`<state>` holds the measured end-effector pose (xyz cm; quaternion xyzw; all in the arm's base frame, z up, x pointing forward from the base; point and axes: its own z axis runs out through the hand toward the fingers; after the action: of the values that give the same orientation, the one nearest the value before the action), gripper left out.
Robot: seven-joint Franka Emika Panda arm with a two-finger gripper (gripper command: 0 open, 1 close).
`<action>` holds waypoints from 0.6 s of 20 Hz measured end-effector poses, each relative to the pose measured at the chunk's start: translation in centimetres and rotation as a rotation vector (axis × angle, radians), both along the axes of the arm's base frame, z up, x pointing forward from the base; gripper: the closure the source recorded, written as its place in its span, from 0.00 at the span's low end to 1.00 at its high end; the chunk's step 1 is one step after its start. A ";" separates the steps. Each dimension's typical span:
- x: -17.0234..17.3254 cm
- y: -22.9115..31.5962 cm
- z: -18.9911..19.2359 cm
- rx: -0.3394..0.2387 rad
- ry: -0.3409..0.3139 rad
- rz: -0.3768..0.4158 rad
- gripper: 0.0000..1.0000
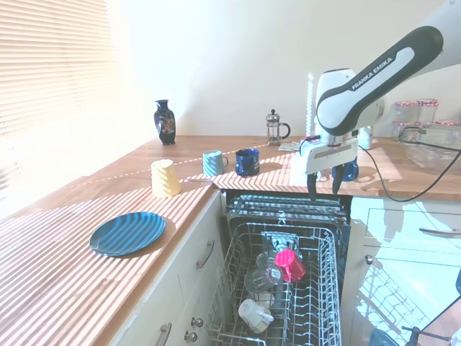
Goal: Move the white mug from the dishwasher to the counter
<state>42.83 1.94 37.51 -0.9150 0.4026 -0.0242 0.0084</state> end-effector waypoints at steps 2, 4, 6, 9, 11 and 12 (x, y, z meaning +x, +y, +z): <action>0.0 0.1 -0.1 -0.002 0.002 0.005 0.00; 0.0 0.8 -0.5 -0.011 0.011 0.028 0.00; 0.0 2.4 -1.5 -0.028 0.029 0.071 0.00; -0.2 5.8 -3.4 -0.072 0.054 0.137 0.00; -0.4 8.3 -4.7 -0.102 0.053 0.178 0.00; -0.3 9.5 -5.4 -0.111 0.046 0.195 0.00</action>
<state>42.57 11.48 32.10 -0.9492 0.3099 -0.0243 -0.0493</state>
